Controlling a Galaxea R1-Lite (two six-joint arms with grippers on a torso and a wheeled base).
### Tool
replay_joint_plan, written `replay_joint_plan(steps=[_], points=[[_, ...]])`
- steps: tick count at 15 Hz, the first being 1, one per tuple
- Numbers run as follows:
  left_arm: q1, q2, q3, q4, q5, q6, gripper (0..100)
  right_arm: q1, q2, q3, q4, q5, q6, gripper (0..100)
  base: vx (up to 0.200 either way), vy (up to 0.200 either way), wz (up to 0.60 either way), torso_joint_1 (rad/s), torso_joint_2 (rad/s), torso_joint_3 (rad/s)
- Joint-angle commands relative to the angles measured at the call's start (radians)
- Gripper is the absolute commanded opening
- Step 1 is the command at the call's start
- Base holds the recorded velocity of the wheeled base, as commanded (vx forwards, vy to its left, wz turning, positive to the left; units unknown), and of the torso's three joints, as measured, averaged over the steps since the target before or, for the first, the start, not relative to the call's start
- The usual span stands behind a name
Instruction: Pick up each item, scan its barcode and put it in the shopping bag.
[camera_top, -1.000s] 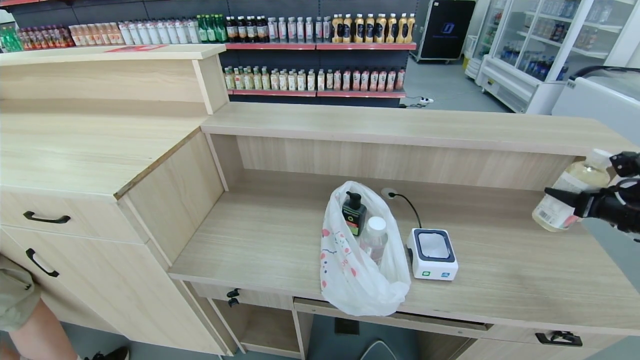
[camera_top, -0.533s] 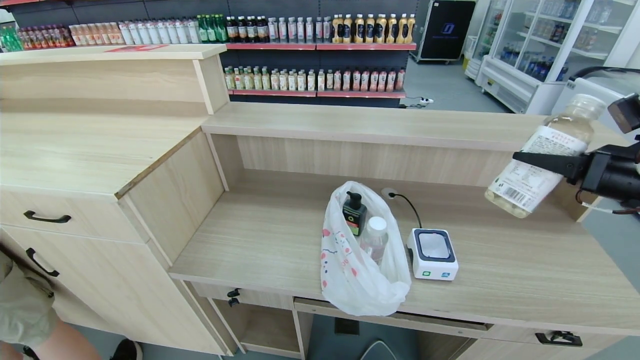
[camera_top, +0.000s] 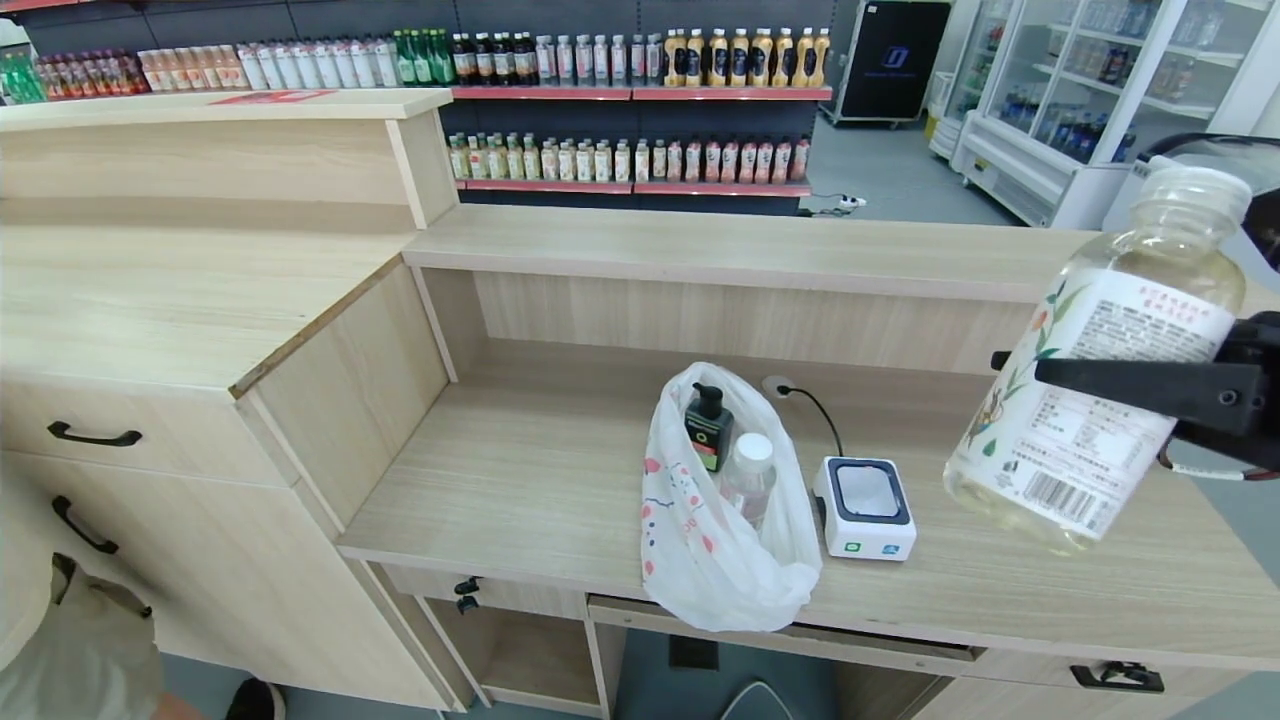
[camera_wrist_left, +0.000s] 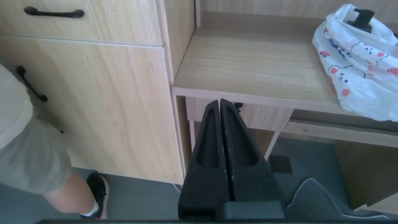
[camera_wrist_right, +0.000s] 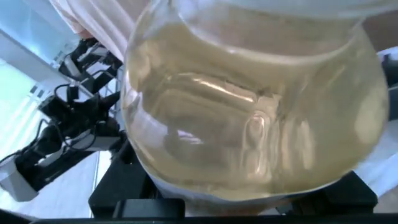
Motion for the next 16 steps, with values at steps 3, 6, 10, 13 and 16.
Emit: replay_joint_plan(steps=[3, 6, 10, 13, 16], points=[[0.000, 0.000, 0.000, 0.000, 0.000, 0.001, 0, 0.163, -0.178, 0.007, 0.157, -0.049, -0.002, 0, 0.000, 0.000, 0.00, 0.000, 0.00, 0.000], [0.000, 0.000, 0.000, 0.000, 0.000, 0.001, 0, 0.258, -0.225, 0.023, 0.200, -0.152, -0.003, 0, 0.000, 0.000, 0.00, 0.000, 0.00, 0.000], [0.000, 0.000, 0.000, 0.000, 0.000, -0.001, 0, 0.259, -0.238, 0.073, 0.200, -0.160, -0.012, 0, 0.000, 0.000, 0.00, 0.000, 0.00, 0.000], [0.000, 0.000, 0.000, 0.000, 0.000, 0.001, 0, 0.259, -0.233, 0.099, 0.200, -0.160, -0.034, 0, 0.000, 0.000, 0.00, 0.000, 0.00, 0.000], [0.000, 0.000, 0.000, 0.000, 0.000, 0.001, 0, 0.258, -0.233, 0.118, 0.205, -0.160, -0.060, 0, 0.000, 0.000, 0.00, 0.000, 0.00, 0.000]])
